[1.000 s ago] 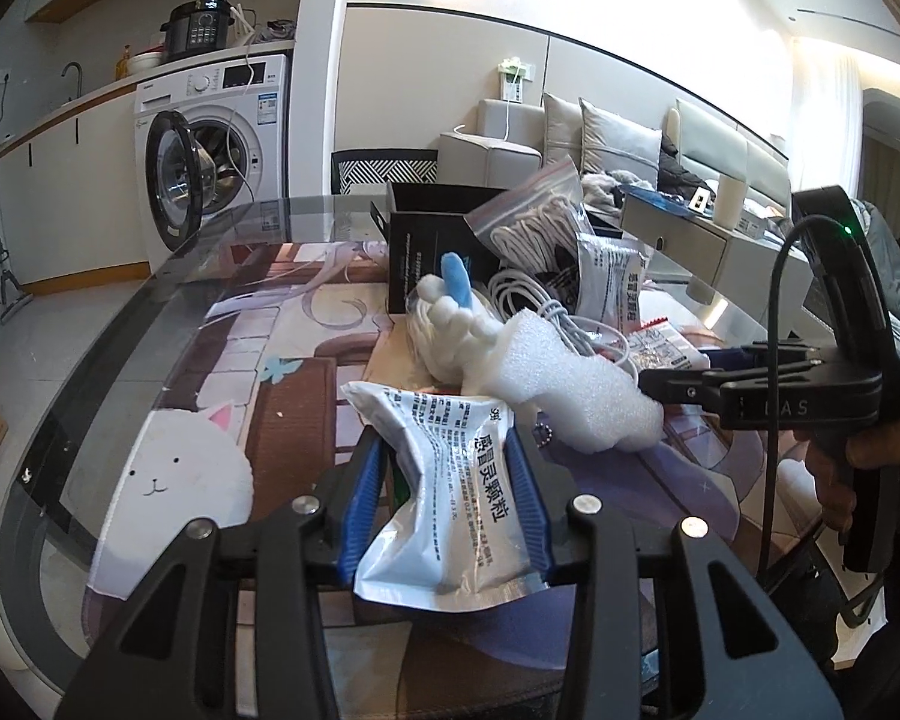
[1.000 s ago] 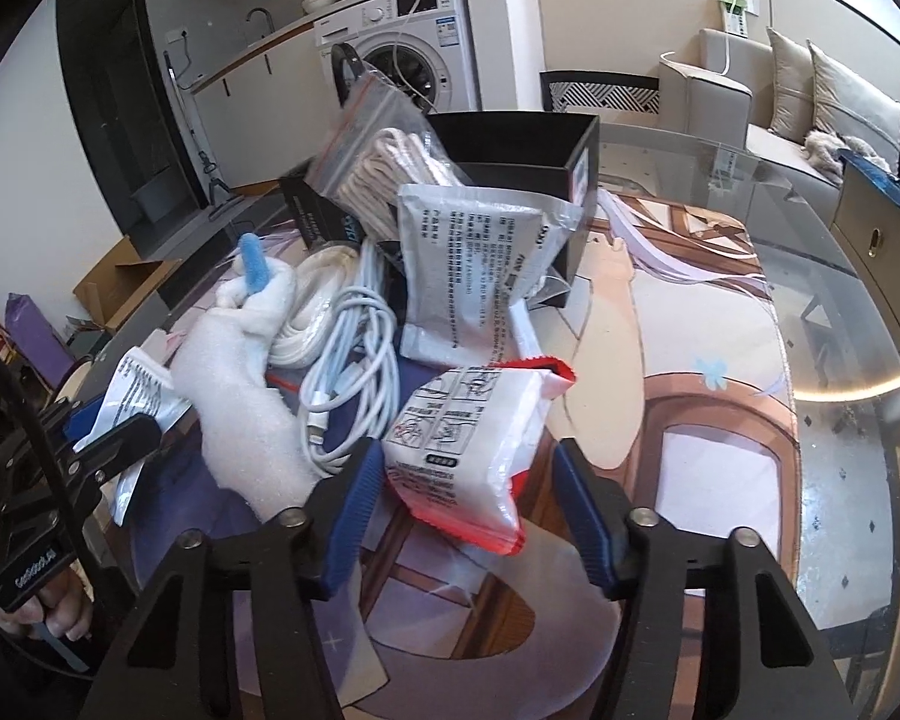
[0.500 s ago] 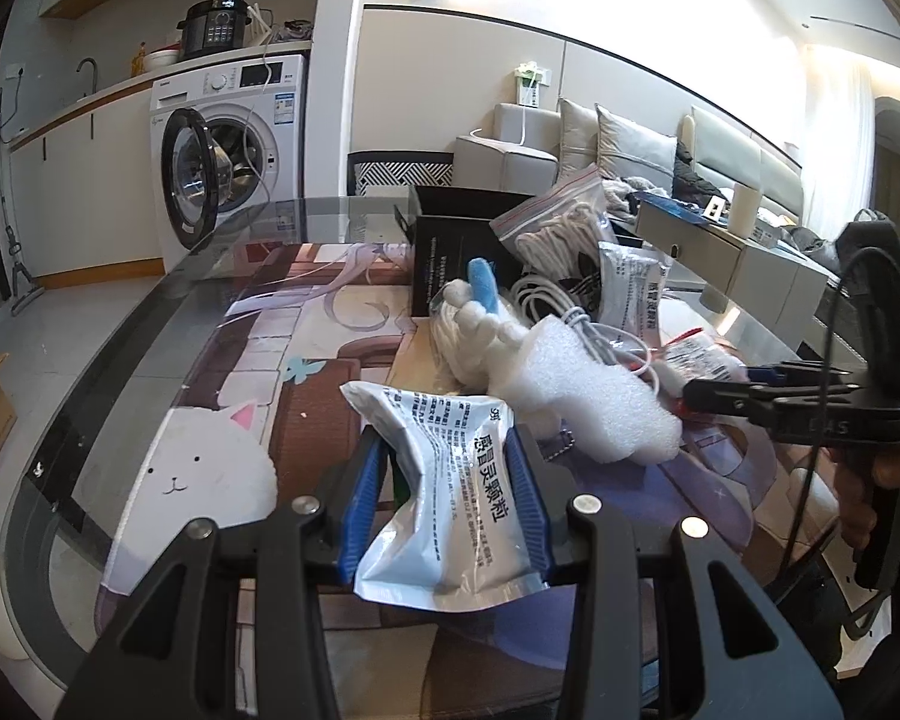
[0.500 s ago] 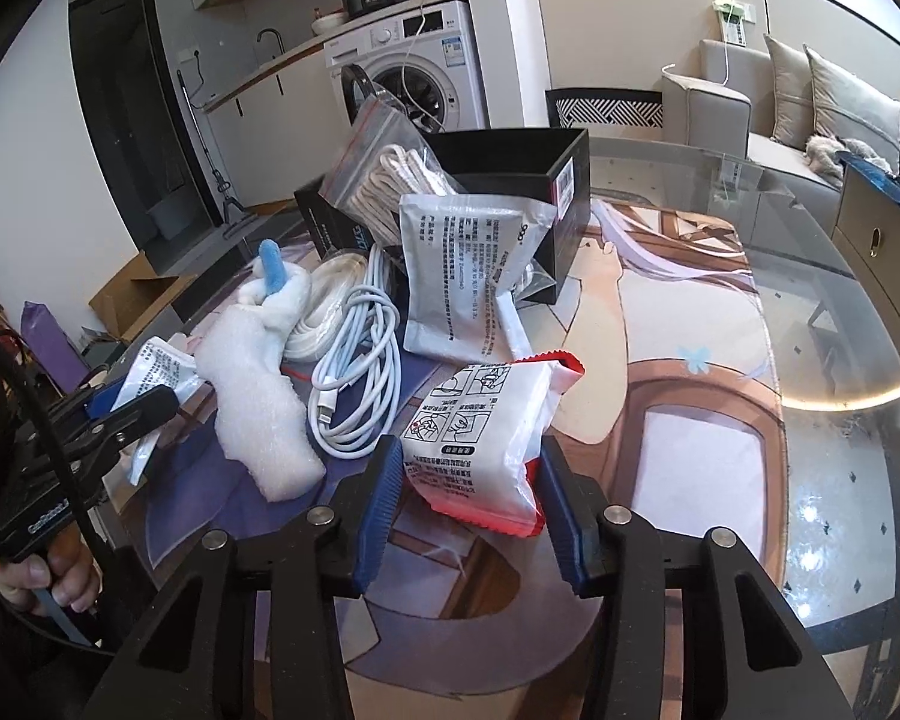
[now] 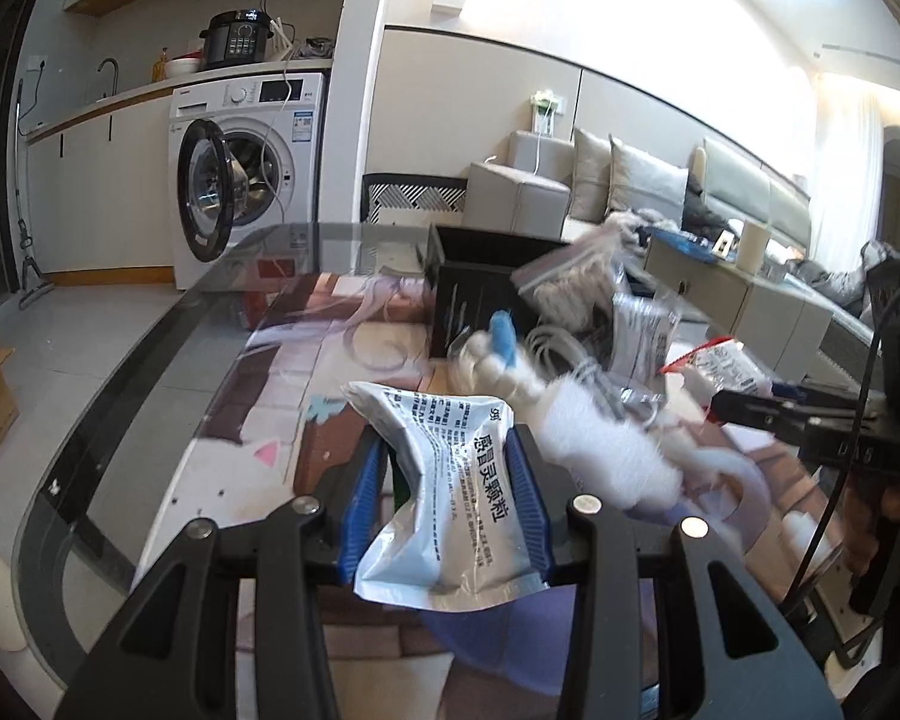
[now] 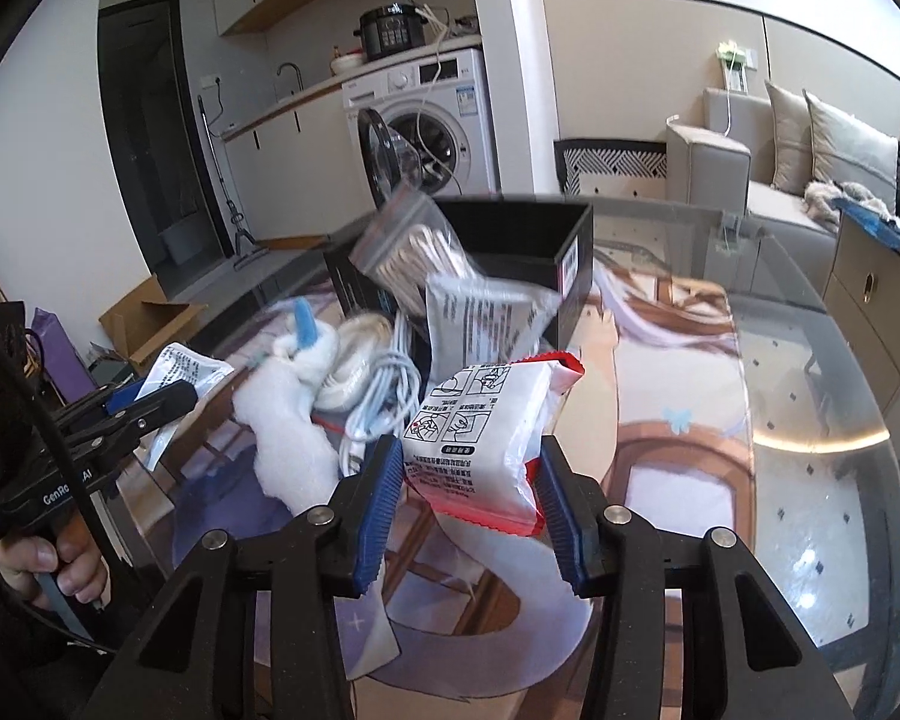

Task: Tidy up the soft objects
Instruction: 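Lift both held packets and carry them over the open black box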

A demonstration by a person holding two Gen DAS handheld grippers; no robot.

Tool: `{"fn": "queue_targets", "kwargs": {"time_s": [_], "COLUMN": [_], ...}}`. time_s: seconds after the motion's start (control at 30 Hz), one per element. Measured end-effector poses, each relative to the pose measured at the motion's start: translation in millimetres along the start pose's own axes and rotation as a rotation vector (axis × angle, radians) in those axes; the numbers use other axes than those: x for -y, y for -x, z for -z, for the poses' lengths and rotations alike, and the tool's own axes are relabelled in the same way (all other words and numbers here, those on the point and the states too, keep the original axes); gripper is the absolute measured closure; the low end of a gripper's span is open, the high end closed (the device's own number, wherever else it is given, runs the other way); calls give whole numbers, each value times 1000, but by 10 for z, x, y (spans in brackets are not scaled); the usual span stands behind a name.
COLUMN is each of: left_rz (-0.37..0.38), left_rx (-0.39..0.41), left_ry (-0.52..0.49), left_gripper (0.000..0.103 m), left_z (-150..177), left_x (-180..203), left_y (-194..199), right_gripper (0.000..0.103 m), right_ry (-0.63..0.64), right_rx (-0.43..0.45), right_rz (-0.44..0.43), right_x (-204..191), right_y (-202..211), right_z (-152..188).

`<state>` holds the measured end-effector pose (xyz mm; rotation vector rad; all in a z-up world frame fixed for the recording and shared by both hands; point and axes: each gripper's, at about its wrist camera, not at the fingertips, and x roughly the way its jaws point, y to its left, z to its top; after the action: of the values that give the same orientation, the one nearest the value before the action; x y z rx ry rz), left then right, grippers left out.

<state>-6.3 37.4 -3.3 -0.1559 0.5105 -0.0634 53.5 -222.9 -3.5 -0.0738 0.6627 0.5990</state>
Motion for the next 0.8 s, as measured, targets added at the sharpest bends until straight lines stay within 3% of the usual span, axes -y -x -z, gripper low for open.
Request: {"fn": "queue_targets", "kwargs": {"time_s": [0.37, 0.8], "left_rz": [44, 83], "left_rx": [94, 113], "left_ry": [-35, -40], "left_gripper": [63, 63], "left_z": [-497, -997], "left_x": [143, 149], "left_y": [-85, -413], "right_gripper": [57, 57], "right_ry": [23, 46], "right_rx": [89, 142], "right_rz": [-19, -25], "right_x": [-49, -30], "right_y": [142, 54], "right_z": [-315, -768]}}
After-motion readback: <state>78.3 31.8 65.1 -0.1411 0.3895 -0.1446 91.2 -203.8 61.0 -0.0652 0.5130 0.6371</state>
